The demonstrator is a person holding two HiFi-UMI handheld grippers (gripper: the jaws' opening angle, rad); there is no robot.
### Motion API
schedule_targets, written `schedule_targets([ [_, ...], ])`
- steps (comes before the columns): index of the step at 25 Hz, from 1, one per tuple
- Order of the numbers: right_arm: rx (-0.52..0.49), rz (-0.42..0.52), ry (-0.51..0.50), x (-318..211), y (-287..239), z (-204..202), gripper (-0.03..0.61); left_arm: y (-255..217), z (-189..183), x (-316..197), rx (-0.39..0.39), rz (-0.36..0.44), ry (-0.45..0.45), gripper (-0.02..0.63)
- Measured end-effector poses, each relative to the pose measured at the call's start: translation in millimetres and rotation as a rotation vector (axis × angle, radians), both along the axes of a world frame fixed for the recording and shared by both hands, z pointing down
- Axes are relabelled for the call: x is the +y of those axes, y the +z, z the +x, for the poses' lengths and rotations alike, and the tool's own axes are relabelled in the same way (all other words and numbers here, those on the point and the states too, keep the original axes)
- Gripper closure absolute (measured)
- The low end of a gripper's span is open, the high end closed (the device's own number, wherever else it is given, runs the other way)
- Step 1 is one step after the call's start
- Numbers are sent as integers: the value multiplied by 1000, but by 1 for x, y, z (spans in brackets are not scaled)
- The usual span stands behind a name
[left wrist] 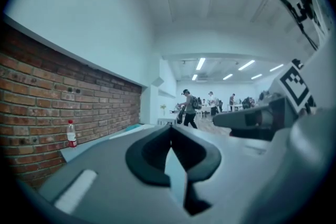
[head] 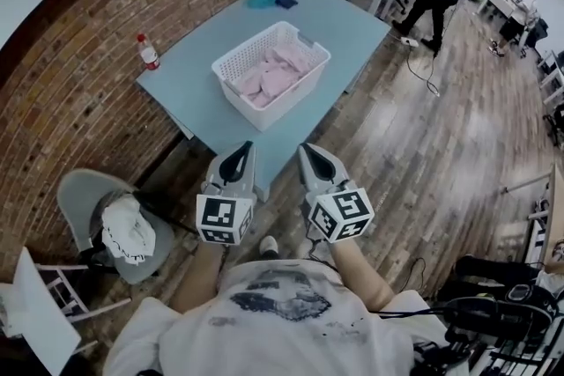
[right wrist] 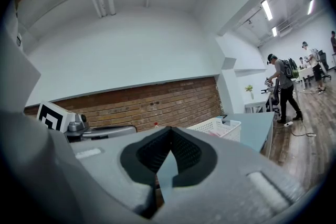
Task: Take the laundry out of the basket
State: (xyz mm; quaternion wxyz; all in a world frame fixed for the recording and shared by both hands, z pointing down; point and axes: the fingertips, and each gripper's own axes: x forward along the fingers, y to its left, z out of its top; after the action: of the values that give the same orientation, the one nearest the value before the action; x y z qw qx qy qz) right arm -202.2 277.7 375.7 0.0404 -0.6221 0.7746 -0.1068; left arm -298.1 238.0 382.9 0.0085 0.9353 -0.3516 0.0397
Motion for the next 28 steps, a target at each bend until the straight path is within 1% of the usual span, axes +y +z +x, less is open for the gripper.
schedule_targets([
  [8,-1,-3,26,-47,1,22,581,4,17,-46,-5,-6,16,621],
  [15,-9,-2,-4,-98,4,49,581,7,37,-92,-16,-11,-23,621],
  [20,-26,-9,-57,-151,18,78,581,21,60,-138,-41,-23,-84,621],
  [25,-47,-26,-115,-218,23,124,581,27,99,-197,-72,-44,-151,621],
  [28,-64,-47,-170,-255,27,146,581,29,118,-228,-92,-65,-207,621],
])
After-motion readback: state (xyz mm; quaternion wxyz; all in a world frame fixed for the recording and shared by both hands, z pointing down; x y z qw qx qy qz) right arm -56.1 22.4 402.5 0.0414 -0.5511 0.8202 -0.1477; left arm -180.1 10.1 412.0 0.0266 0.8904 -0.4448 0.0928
